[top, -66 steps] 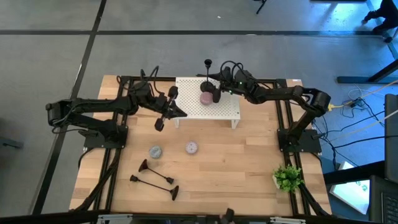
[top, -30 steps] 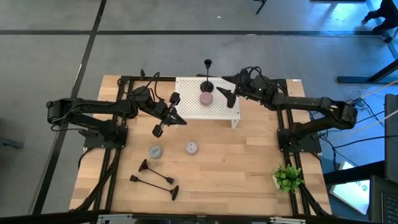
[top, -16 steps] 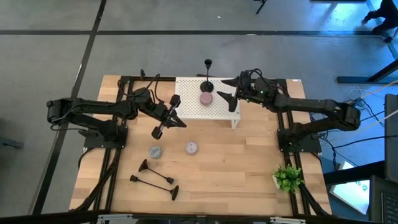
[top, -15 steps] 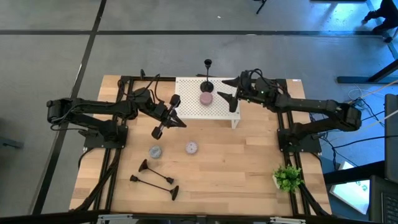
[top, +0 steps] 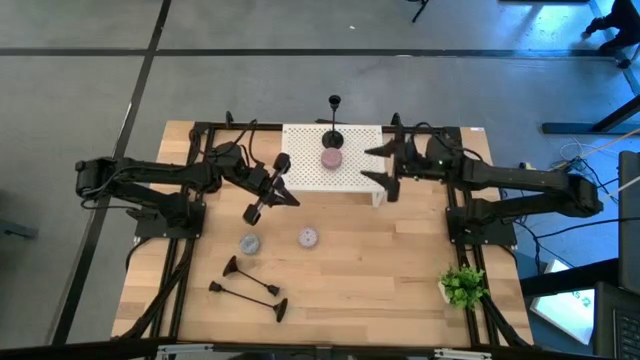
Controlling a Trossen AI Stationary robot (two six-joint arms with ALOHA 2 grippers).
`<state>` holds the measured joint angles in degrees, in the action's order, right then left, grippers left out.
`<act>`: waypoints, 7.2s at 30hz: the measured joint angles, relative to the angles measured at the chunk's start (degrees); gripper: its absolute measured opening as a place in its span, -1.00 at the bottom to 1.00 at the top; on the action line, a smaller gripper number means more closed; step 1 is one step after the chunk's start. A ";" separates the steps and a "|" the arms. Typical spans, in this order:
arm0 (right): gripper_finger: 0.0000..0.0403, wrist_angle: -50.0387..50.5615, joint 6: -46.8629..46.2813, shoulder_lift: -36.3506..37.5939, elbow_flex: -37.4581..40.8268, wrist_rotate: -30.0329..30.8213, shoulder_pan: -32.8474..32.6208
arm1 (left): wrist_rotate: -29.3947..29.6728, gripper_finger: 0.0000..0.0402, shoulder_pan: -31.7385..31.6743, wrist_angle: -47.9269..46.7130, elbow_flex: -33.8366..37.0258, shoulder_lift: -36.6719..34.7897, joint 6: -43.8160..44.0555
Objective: Pick & Place candle stick holders
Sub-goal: Put the white scented candle on the shelf
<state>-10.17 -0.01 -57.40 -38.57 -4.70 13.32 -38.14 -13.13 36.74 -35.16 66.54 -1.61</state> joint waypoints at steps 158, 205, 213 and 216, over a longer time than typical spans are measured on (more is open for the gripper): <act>0.49 17.59 -4.25 -46.96 -29.62 7.65 -28.18 | 64.35 -0.98 49.33 -46.74 -8.74 5.64 36.63; 0.50 11.20 -9.66 -54.68 -29.64 13.14 -24.68 | 63.99 -0.98 49.33 -42.52 -8.74 5.64 31.79; 0.50 10.35 -10.47 -57.28 -29.64 15.79 -24.72 | 63.99 -0.98 49.33 -42.36 -8.74 5.64 31.79; 0.50 9.91 -10.50 -57.80 -29.64 17.15 -24.72 | 63.99 -0.99 49.33 -42.27 -8.74 5.64 31.79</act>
<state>-0.27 -10.50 -115.20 -68.20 12.45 -11.40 25.85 36.21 -5.53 -43.90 72.18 30.17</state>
